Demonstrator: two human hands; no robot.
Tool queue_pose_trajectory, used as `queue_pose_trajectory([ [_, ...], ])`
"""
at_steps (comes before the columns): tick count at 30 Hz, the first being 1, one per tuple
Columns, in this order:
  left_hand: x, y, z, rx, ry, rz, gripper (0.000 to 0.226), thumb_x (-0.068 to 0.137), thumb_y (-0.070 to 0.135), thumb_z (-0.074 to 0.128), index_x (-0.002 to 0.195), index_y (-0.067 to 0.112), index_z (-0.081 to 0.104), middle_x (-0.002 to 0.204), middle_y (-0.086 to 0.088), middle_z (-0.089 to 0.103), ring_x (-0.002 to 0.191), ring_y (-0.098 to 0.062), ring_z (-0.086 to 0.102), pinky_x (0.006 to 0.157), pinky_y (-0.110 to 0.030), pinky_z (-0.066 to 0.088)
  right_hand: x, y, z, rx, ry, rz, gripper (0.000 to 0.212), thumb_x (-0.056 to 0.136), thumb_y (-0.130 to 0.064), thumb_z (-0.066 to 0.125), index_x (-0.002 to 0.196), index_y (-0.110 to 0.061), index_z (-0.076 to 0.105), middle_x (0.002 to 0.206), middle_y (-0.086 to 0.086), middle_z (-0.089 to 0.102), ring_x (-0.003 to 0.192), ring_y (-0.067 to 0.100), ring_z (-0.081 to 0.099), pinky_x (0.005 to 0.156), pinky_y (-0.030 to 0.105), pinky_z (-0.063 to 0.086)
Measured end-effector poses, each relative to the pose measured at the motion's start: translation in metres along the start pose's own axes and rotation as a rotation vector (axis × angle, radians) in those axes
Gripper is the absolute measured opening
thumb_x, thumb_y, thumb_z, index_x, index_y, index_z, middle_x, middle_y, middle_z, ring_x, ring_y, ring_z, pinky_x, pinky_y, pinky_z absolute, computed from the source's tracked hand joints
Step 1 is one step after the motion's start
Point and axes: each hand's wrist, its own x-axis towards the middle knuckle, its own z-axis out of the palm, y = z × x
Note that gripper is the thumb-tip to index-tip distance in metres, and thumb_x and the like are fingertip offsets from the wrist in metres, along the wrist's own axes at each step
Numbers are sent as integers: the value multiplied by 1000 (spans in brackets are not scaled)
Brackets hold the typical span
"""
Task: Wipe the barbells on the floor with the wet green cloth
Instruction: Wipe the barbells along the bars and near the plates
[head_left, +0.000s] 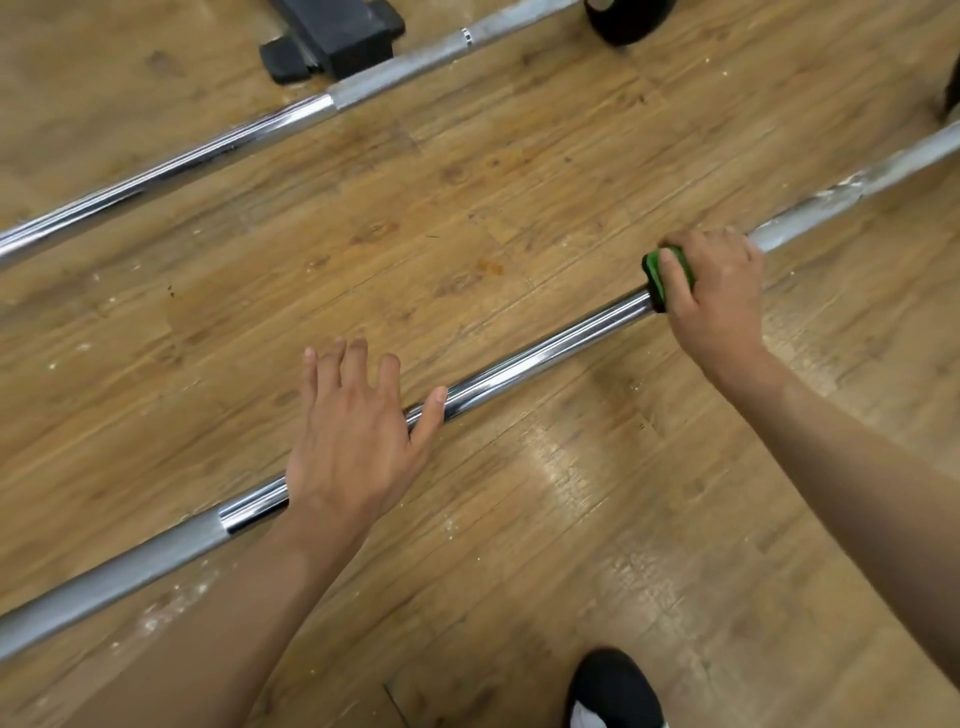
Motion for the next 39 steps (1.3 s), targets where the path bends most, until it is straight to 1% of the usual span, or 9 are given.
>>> queue_pose_trajectory([
  [3,0,0,1,13,-8,7,71,104,59,25,110,0,64,134,-34,55,132,-50,46,121,-64,26,-12,-37,5,-32,-7,78,29,101,-32,48,99,-12,69,90,13,67,93,36,58,104,44,34],
  [8,-3,2,3,8,5,9,70,104,59,27,108,-1,64,133,-34,56,132,-51,46,120,-66,26,-81,-134,21,105,-92,-240,32,105,-34,47,109,-14,72,92,6,68,92,28,60,111,47,35],
  [12,-6,2,4,32,10,19,71,104,58,27,108,-2,65,129,-34,58,130,-50,48,120,-65,26,-76,-113,15,121,-165,-486,40,109,-37,43,121,-9,68,97,9,67,92,28,61,116,45,35],
  [18,-10,7,4,56,8,28,69,105,58,27,107,0,65,129,-32,59,127,-49,50,119,-65,27,-14,5,-5,12,-90,-173,38,109,-36,42,114,-8,67,97,13,68,96,34,62,119,49,29],
  [22,-13,7,5,82,4,33,70,105,57,27,107,0,66,129,-31,60,126,-48,51,120,-63,26,-15,-13,-6,13,-70,33,30,102,-32,49,104,-11,69,92,14,67,94,35,60,113,48,33],
  [25,-17,10,5,90,-3,37,68,105,57,28,107,0,66,129,-30,61,126,-48,52,120,-62,26,-57,-79,3,33,-68,-84,29,102,-32,50,96,-12,70,82,10,65,85,28,56,95,44,38],
  [28,-20,12,4,103,-2,41,69,105,56,27,107,0,67,127,-29,63,125,-47,53,119,-62,27,-94,-138,10,153,-94,-214,38,106,-42,47,99,-15,73,84,3,65,82,23,54,95,42,37],
  [32,-23,16,2,118,-15,44,68,105,56,26,106,2,67,127,-27,64,126,-46,54,119,-62,28,-91,-124,7,181,-105,-291,46,107,-49,46,95,-13,72,79,3,60,77,23,52,84,40,39],
  [39,-31,19,3,108,-34,33,69,105,59,22,106,7,68,118,-18,69,120,-40,58,118,-59,31,-31,-27,-13,21,-84,44,29,96,-31,56,101,-12,78,91,16,65,90,41,63,89,51,49],
])
